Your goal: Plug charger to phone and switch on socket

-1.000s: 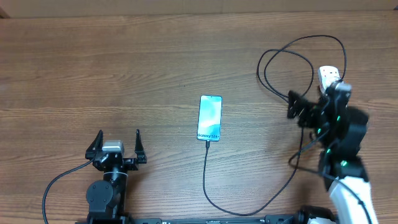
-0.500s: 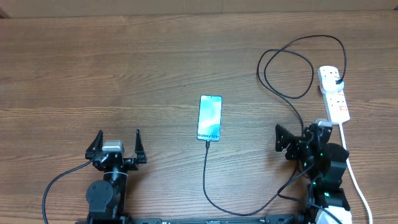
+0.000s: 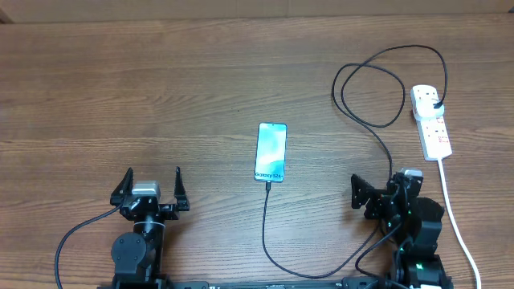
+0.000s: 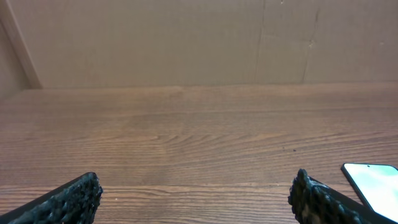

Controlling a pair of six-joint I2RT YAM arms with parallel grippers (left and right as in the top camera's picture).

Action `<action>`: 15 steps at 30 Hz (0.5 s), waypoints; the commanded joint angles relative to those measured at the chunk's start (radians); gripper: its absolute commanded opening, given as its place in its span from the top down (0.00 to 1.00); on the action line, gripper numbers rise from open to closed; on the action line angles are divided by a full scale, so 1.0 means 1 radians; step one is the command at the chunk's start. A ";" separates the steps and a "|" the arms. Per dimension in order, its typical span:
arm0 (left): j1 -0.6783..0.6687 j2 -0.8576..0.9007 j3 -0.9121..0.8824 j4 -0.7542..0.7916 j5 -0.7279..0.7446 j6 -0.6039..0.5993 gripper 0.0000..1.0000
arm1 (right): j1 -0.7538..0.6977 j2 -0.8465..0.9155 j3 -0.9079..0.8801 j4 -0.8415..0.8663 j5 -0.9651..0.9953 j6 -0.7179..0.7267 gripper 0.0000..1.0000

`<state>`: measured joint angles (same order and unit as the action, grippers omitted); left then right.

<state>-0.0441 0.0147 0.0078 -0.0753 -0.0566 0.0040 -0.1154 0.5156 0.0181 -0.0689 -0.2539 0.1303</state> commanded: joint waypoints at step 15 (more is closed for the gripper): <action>0.000 -0.010 -0.003 0.001 0.005 0.019 0.00 | 0.020 -0.444 -0.011 0.000 0.018 -0.001 0.00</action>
<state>-0.0441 0.0147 0.0082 -0.0757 -0.0566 0.0040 -0.1020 0.1406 0.0181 -0.0711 -0.2470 0.1307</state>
